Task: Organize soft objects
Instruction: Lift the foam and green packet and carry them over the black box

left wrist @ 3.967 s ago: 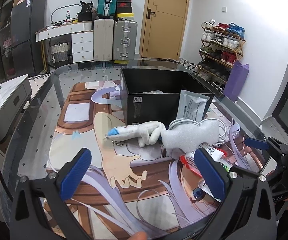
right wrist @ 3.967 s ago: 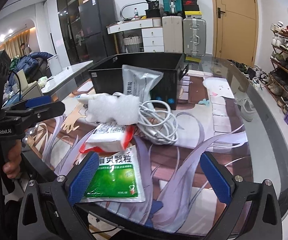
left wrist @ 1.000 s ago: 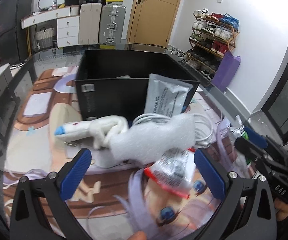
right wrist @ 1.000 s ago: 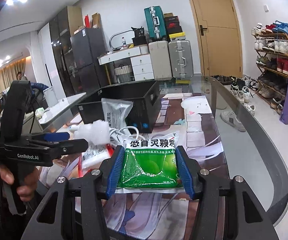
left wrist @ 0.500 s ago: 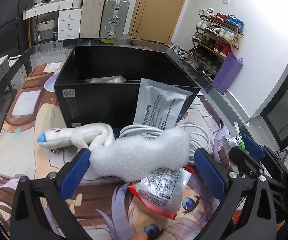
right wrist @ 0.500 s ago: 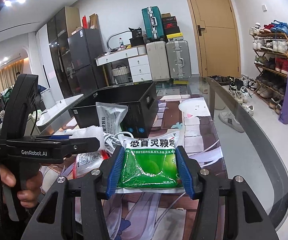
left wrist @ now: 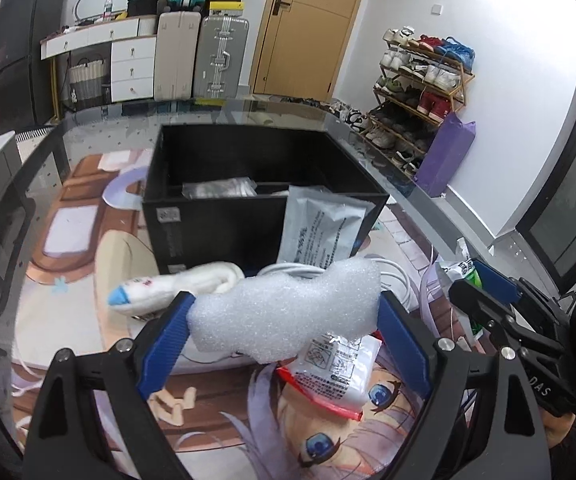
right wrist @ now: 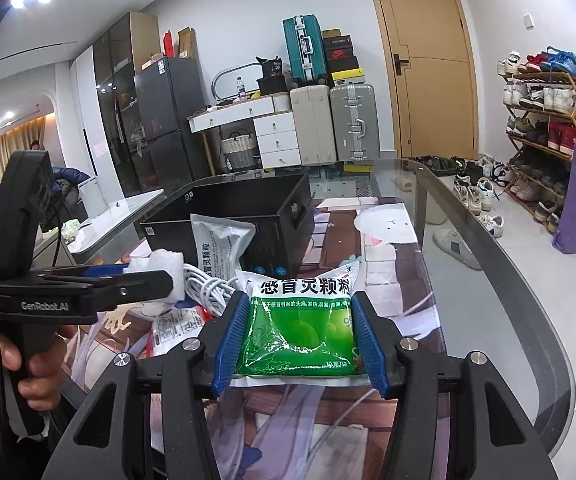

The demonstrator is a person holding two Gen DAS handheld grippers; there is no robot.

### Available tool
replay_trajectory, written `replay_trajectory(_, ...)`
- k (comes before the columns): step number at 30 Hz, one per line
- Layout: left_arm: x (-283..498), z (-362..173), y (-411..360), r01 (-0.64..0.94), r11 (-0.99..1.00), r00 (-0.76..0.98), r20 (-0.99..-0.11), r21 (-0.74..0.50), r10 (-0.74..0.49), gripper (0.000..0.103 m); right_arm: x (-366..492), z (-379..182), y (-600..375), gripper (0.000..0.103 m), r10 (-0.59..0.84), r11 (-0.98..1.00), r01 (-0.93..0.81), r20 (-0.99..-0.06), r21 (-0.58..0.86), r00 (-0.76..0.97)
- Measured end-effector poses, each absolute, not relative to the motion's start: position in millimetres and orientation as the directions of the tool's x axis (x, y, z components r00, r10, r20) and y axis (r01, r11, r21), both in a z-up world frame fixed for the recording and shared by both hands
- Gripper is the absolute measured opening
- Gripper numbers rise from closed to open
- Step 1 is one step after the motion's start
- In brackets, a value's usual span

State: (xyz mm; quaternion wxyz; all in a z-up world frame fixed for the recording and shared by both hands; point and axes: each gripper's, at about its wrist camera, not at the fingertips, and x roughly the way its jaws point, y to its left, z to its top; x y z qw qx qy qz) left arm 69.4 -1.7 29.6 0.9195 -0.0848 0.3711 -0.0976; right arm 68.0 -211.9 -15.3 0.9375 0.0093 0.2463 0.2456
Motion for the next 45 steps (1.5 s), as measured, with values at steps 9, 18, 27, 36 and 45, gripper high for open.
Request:
replay_trajectory(9,72,50,27,0.094,0.968,0.740,-0.634,-0.231,-0.223,0.090,75,0,-196,0.053,0.476,0.870,-0.476,-0.464,0.125,0.747)
replay_trajectory(18,85,67,42,0.086,0.974,0.765,-0.613,-0.211,-0.200,0.090,95,18,-178,0.053,0.475,0.864,-0.495,-0.475,0.093,0.741)
replay_trajectory(27,105,78,37,0.103,0.978,0.774,-0.603,-0.181,-0.193,0.090,116,31,-164,0.053,0.490,0.850,-0.521,-0.475,0.075,0.731)
replay_trajectory(36,128,79,40,0.105,0.980,0.770,-0.610,-0.167,-0.187,0.090,136,37,-153,0.053,0.496,0.841,-0.537,-0.480,0.060,0.723)
replay_trajectory(45,147,72,40,0.108,0.982,0.760,-0.624,-0.155,-0.182,0.090,157,40,-141,0.053,0.502,0.831,-0.554,-0.485,0.043,0.716)
